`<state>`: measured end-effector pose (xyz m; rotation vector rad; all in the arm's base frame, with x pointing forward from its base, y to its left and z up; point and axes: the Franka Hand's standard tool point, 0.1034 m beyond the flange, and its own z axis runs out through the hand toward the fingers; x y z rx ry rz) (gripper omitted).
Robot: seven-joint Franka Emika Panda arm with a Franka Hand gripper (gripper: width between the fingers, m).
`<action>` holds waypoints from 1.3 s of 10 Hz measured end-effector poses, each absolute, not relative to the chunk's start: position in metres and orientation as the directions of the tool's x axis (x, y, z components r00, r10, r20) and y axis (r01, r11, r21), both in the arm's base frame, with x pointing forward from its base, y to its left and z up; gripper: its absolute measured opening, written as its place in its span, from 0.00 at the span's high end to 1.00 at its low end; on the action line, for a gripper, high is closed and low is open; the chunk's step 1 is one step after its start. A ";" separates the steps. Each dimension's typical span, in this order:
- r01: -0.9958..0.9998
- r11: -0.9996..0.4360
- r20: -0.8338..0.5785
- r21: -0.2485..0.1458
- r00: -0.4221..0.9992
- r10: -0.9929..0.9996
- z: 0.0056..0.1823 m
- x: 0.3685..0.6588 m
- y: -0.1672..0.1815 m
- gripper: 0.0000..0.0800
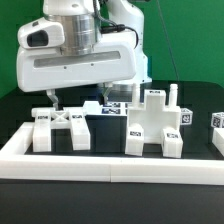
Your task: Assemble chair
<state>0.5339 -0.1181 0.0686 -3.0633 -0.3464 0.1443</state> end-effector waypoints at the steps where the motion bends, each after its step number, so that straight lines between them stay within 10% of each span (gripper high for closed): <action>1: 0.219 -0.973 -0.095 -0.068 0.970 0.225 0.064 0.528 -0.118 0.19; 8: 0.268 -0.963 0.007 0.004 0.963 0.268 0.049 0.519 -0.128 0.19; 13: 0.293 -0.956 -0.013 -0.017 0.956 0.293 0.037 0.517 -0.108 0.19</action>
Offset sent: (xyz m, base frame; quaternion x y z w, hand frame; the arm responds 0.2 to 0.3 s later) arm -0.0142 0.0190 -0.0142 0.0160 0.0455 -0.0415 0.9980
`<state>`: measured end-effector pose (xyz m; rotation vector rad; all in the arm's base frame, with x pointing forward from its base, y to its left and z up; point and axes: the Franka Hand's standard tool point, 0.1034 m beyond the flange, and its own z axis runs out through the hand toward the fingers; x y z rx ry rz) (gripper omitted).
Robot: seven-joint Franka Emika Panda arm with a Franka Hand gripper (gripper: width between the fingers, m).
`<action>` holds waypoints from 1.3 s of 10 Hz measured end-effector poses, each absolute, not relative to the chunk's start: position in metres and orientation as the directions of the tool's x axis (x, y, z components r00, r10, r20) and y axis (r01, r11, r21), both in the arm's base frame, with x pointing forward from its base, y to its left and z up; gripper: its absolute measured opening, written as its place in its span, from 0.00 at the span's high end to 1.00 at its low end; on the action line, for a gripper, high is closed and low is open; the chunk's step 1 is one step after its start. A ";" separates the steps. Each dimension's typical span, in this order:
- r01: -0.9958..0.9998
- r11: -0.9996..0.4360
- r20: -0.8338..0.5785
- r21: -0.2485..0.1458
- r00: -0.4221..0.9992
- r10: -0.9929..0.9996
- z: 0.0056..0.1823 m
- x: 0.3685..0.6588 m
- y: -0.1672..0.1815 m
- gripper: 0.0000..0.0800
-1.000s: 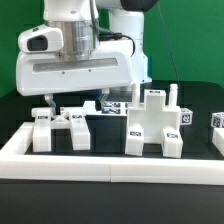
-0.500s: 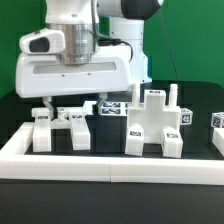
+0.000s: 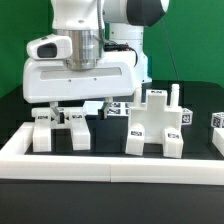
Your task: Assemble chair
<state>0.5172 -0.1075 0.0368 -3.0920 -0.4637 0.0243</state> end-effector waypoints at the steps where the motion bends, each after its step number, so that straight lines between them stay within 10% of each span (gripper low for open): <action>1: 0.287 -0.958 -0.018 -0.020 0.958 0.288 0.033 0.517 -0.102 0.19; 13: 0.268 -0.963 -0.018 -0.021 0.963 0.268 0.034 0.517 -0.113 0.19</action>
Offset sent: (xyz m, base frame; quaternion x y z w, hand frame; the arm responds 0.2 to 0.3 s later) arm 0.0098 0.0209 -0.0034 0.0027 0.0058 0.0184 0.9998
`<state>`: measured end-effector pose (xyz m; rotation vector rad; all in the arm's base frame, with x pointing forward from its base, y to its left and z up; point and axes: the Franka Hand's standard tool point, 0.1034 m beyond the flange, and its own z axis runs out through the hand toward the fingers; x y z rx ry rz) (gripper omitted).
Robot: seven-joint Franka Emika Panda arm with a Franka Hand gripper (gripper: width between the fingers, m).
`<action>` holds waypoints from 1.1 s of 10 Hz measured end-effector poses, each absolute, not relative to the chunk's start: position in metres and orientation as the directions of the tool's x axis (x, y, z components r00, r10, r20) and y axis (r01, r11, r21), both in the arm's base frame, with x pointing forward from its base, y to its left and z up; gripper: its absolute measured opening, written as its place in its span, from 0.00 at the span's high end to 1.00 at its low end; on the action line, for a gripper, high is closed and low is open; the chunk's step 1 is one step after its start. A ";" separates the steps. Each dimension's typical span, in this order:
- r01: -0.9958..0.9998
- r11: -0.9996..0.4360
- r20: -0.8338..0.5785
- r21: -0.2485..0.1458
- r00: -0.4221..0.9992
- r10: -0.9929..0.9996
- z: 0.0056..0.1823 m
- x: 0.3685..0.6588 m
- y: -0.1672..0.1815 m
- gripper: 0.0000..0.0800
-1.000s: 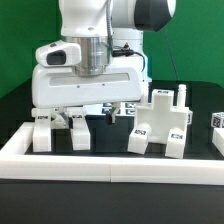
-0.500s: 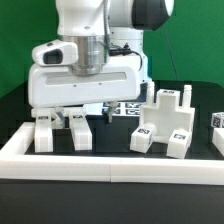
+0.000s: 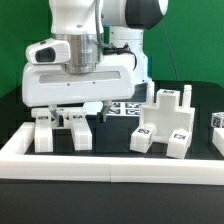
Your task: Assemble chair
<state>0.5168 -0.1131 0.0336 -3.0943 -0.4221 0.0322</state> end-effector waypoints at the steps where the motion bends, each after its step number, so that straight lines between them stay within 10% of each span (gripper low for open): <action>1: 0.278 -0.960 -0.018 -0.022 0.960 0.279 0.033 0.516 -0.114 0.19; 11: 0.301 -0.953 -0.053 -0.033 0.952 0.302 0.005 0.513 -0.107 0.19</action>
Offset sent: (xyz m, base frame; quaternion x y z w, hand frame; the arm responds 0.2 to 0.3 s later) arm 0.0091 0.0161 -0.0109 0.0372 -0.0065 -0.0154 0.9992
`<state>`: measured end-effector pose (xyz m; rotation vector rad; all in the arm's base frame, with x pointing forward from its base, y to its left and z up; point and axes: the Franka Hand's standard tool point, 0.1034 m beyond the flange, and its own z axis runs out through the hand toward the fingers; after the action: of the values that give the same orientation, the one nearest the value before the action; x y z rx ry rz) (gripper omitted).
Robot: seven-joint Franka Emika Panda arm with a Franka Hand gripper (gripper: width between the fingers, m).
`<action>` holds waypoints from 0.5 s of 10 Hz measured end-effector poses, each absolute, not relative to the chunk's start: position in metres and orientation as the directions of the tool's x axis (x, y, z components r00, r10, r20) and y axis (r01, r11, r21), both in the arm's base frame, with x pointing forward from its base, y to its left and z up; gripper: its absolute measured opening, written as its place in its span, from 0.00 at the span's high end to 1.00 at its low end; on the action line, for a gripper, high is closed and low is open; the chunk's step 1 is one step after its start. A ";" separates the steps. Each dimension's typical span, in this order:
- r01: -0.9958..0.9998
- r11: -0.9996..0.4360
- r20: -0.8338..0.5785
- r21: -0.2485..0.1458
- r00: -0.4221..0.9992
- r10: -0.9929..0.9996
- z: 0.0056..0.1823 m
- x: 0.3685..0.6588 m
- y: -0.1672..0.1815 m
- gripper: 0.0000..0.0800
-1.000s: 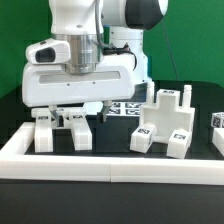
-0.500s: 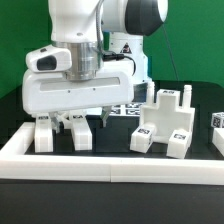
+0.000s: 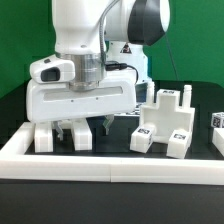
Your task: Assemble chair
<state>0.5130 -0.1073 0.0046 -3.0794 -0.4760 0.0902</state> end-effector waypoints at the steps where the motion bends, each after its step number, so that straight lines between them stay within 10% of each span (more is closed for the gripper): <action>1: 0.298 -0.954 -0.058 -0.035 0.952 0.300 0.003 0.510 -0.108 0.19; 4: 0.294 -0.955 -0.058 -0.035 0.954 0.295 0.004 0.510 -0.111 0.20; 5: 0.294 -0.955 -0.058 -0.035 0.954 0.295 0.004 0.510 -0.111 0.40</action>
Offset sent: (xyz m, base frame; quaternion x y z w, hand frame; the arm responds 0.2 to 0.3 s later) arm 0.0019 -0.0051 0.0016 0.0072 -0.0055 0.0052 0.9999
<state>0.5102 -0.1109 0.0036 -3.0796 -0.4644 0.0975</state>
